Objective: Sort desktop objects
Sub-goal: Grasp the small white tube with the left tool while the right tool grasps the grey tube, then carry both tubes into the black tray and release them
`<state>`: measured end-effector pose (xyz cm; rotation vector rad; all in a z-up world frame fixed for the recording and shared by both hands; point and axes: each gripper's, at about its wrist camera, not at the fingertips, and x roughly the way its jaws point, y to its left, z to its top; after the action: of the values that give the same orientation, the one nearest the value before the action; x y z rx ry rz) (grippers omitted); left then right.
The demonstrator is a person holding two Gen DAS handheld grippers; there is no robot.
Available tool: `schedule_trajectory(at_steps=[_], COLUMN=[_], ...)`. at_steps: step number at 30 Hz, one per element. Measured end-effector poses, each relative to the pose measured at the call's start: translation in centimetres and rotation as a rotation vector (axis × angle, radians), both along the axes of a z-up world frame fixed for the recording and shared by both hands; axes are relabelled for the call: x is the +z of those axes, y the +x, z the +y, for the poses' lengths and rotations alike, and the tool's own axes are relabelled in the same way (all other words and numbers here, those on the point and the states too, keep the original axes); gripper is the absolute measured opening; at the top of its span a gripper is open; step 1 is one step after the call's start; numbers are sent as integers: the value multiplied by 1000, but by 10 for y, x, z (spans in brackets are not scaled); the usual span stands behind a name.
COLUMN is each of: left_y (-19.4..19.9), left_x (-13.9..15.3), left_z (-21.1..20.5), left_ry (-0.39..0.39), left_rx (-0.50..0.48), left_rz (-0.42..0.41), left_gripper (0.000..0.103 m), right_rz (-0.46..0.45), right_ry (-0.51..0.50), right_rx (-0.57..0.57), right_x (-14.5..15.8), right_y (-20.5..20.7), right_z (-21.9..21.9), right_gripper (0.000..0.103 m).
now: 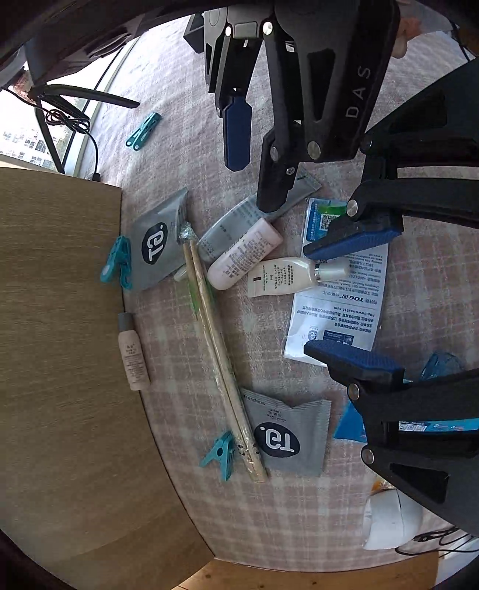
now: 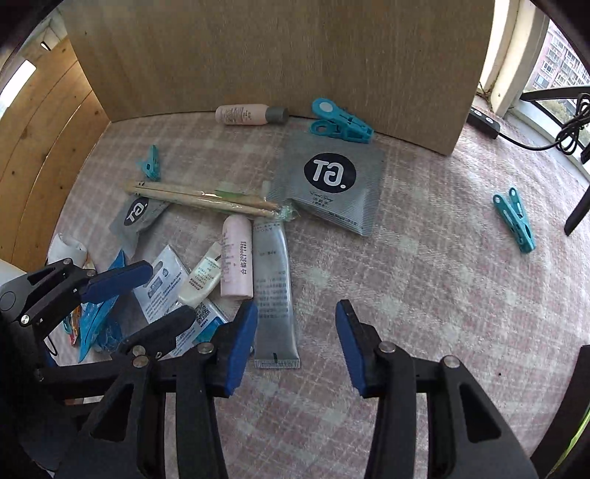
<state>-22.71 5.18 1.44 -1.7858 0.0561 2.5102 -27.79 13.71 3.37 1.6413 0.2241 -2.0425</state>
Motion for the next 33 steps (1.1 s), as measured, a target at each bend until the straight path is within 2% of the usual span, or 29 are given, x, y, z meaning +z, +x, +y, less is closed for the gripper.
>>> schedule_trajectory(at_steps=[4,13,18,26,29,33], left_y=[-5,-9,-1,16,26,37], left_x=[-6,-8,-7,1,9,20], left_z=[-3,-4,-7,-14,-11,-8], left_ry=[3,30,55,126,133,132], left_rx=[0,-48,-43,4,13,16], left_rz=[-8,24,30,33,48,72], left_gripper=[39,23,21,20,20,20], right_rz=[46,110,131,87,62,80], right_ry=[7,64,93,51,9,-25], right_rx=[27,71,106,28,-27,-72], right_x=[-2,-6,-7,-8,-5,9], right_y=[-3,-8,5,22,32,43], right_z=[-9,-27,-17,12,26,48], right_gripper=[45,43,26,25,24,24])
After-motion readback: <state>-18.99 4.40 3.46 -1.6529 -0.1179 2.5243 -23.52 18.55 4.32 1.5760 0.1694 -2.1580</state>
